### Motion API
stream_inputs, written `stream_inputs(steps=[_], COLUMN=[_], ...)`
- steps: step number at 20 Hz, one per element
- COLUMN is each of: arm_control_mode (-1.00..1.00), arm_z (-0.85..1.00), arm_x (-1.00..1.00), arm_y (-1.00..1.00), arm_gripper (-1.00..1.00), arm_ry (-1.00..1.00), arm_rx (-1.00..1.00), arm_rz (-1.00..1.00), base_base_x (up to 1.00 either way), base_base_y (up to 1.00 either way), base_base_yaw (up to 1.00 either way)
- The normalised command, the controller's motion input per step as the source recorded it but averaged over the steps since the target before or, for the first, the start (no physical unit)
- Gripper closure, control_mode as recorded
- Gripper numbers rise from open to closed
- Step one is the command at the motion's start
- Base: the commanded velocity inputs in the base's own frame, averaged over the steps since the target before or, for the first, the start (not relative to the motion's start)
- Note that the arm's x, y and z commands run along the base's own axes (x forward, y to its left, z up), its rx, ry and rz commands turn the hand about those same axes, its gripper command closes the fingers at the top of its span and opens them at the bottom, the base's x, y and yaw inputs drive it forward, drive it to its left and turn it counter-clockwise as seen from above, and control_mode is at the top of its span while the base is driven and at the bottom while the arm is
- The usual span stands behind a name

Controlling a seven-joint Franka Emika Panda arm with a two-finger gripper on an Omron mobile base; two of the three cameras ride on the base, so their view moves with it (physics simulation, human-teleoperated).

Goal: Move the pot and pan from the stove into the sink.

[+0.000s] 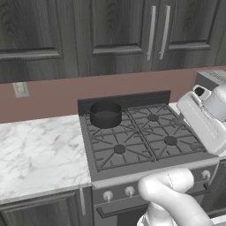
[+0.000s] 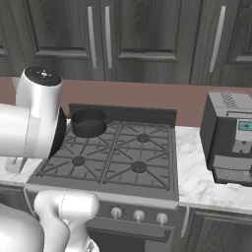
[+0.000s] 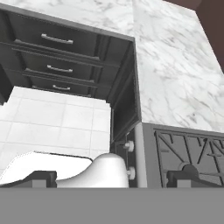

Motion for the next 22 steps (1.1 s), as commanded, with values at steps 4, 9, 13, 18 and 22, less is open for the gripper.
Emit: stream_inputs(steps=[4, 9, 13, 18, 22], arm_control_mode=[-1.0, -1.0, -1.0, -1.0, -1.0], arm_z=[-0.21, -0.21, -0.08, 0.0, -0.01], arm_x=[-0.38, -0.31, 0.18, 0.4, 0.37], arm_y=[-0.11, -0.13, 0.02, 0.16, 0.12], arm_gripper=[-1.0, -1.0, -1.0, -1.0, -1.0], arm_ry=[0.0, 0.01, 0.1, 0.08, 0.06], arm_rx=[0.0, 0.0, -0.01, -0.02, 0.02], arm_rz=[-0.09, -0.11, -0.17, -0.12, -0.14], base_base_x=[0.0, 0.0, 0.0, 0.0, 0.0], base_base_y=[0.0, 0.0, 0.0, 0.0, 0.0], base_base_yaw=[0.0, 0.0, 0.0, 0.0, 0.0])
